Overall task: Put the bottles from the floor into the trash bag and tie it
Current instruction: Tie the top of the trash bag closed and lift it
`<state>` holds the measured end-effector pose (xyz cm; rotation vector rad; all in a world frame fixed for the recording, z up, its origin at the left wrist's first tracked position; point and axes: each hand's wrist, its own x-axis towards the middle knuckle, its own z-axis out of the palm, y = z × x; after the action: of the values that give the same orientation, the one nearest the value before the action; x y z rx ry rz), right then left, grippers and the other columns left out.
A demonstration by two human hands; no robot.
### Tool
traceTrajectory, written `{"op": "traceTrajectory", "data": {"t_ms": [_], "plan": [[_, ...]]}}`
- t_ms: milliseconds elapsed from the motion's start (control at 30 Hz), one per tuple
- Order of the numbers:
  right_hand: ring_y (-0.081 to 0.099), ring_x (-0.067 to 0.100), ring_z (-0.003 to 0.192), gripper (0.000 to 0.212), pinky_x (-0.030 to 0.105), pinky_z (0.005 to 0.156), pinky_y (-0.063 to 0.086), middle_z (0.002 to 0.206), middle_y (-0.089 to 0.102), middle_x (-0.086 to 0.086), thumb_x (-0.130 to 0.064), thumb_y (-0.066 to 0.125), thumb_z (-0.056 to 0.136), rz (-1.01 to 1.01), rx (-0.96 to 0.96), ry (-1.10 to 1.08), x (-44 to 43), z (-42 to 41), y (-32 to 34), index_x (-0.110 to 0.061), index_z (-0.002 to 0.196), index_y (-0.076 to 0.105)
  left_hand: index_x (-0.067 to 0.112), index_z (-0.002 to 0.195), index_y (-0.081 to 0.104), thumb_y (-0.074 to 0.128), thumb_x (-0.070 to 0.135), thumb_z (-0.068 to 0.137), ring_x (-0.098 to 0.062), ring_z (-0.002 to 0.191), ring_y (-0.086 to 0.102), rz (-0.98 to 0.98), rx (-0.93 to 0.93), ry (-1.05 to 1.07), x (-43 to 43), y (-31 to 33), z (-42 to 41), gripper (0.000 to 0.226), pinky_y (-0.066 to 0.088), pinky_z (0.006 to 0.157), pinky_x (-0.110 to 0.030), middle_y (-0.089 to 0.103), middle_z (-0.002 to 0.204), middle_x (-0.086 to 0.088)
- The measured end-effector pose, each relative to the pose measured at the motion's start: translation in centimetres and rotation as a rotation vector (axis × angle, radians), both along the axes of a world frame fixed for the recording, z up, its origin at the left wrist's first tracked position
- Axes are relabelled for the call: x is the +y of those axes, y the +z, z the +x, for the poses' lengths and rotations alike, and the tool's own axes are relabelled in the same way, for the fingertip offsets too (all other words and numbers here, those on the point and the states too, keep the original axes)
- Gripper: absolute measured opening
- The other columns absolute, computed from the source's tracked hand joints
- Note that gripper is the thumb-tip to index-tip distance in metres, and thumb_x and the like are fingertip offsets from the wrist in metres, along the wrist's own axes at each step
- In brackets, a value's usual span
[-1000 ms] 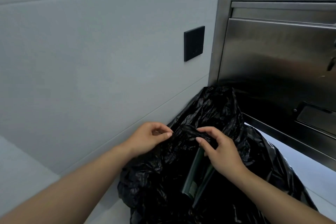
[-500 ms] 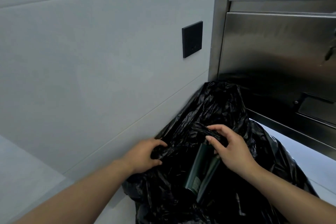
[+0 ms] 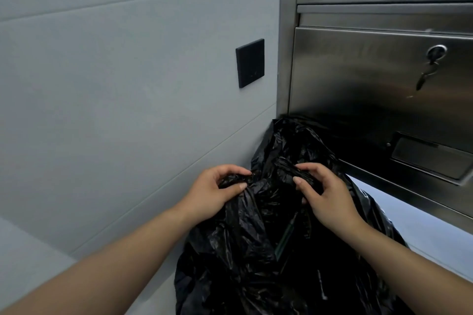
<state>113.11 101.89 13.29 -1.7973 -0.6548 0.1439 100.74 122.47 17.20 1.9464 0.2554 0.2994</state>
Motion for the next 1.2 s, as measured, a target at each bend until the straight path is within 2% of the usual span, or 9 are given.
{"op": "traceTrajectory", "data": {"t_ms": [133, 267, 367, 467, 600, 767, 933, 1100, 1200], "plan": [[0.060, 0.011, 0.048, 0.020, 0.012, 0.054, 0.046, 0.106, 0.066, -0.003, -0.028, 0.064, 0.086, 0.014, 0.010, -0.038, -0.9, 0.4, -0.3, -0.046, 0.094, 0.057, 0.024, 0.091, 0.065, 0.060, -0.004, 0.085, 0.006, 0.089, 0.062, 0.092, 0.135, 0.022, 0.5, -2.7, -1.0, 0.029, 0.045, 0.092, -0.019, 0.068, 0.097, 0.001], [0.061, 0.010, 0.049, 0.020, 0.013, 0.054, 0.046, 0.108, 0.065, -0.006, -0.034, 0.063, 0.086, -0.006, 0.021, -0.026, -1.1, 0.4, -0.9, -0.050, 0.096, 0.056, 0.031, 0.097, 0.062, 0.062, 0.004, 0.084, -0.018, 0.112, 0.057, 0.331, 0.322, 0.099, 3.3, -4.6, -2.8, 0.029, 0.039, 0.105, -0.035, 0.062, 0.115, -0.007], [0.063, 0.011, 0.054, 0.019, 0.017, 0.056, 0.050, 0.112, 0.064, -0.007, -0.037, 0.063, 0.085, -0.006, 0.022, -0.013, -1.1, 0.5, -1.0, -0.050, 0.098, 0.055, 0.041, 0.091, 0.060, 0.066, 0.011, 0.082, -0.015, 0.107, 0.059, 0.390, 0.287, 0.055, 3.5, -4.0, -2.2, 0.033, 0.041, 0.102, -0.031, 0.063, 0.112, -0.004], [0.064, 0.012, 0.058, 0.021, 0.020, 0.057, 0.053, 0.113, 0.064, -0.008, -0.034, 0.063, 0.086, 0.005, 0.020, -0.024, -1.2, 0.4, -0.6, -0.050, 0.097, 0.056, 0.040, 0.090, 0.062, 0.069, 0.019, 0.079, -0.012, 0.100, 0.060, 0.474, 0.185, 0.017, 2.2, -3.1, 0.0, 0.024, 0.044, 0.093, -0.025, 0.065, 0.105, 0.000], [0.060, 0.007, 0.050, 0.021, 0.011, 0.052, 0.046, 0.108, 0.065, -0.003, -0.031, 0.063, 0.086, 0.006, 0.012, -0.056, -2.0, 0.2, 0.1, -0.049, 0.095, 0.057, 0.030, 0.100, 0.066, 0.067, 0.033, 0.079, -0.012, 0.100, 0.059, 0.669, 0.122, -0.138, -0.9, -3.3, 2.6, 0.022, 0.045, 0.089, -0.027, 0.064, 0.105, 0.003], [0.061, 0.009, 0.050, 0.019, 0.013, 0.055, 0.047, 0.114, 0.064, 0.004, -0.031, 0.063, 0.086, -0.002, 0.033, -0.068, -3.5, -0.1, 0.5, -0.045, 0.097, 0.057, 0.033, 0.116, 0.055, 0.064, 0.038, 0.080, -0.017, 0.114, 0.052, 0.939, 0.320, -0.304, -2.4, -5.4, 3.6, 0.038, 0.047, 0.093, -0.036, 0.055, 0.120, 0.004], [0.062, 0.011, 0.053, 0.019, 0.016, 0.055, 0.049, 0.118, 0.063, 0.001, -0.031, 0.063, 0.086, 0.000, 0.040, -0.077, -4.3, 0.0, 0.2, -0.044, 0.097, 0.057, 0.033, 0.126, 0.048, 0.067, 0.035, 0.079, -0.021, 0.119, 0.049, 1.104, 0.467, -0.254, -0.7, -5.9, 2.9, 0.052, 0.047, 0.090, -0.036, 0.050, 0.127, 0.002], [0.063, 0.011, 0.070, 0.019, 0.030, 0.074, 0.055, 0.115, 0.064, -0.001, -0.033, 0.063, 0.086, 0.007, 0.043, -0.061, -4.2, -0.1, 0.6, -0.045, 0.098, 0.057, 0.032, 0.120, 0.057, 0.062, 0.028, 0.085, -0.021, 0.113, 0.057, 1.077, 0.527, -0.139, 0.9, -5.6, 2.3, 0.036, 0.048, 0.090, -0.034, 0.063, 0.121, 0.001], [0.063, 0.008, 0.057, 0.019, 0.019, 0.063, 0.050, 0.111, 0.065, -0.005, -0.033, 0.063, 0.086, 0.024, 0.047, -0.066, -4.0, -0.1, 1.0, -0.045, 0.099, 0.057, 0.024, 0.106, 0.067, 0.066, 0.020, 0.084, -0.014, 0.102, 0.064, 0.726, 0.384, -0.063, 1.0, -4.4, 2.6, 0.023, 0.049, 0.089, -0.028, 0.071, 0.108, -0.001]]}}
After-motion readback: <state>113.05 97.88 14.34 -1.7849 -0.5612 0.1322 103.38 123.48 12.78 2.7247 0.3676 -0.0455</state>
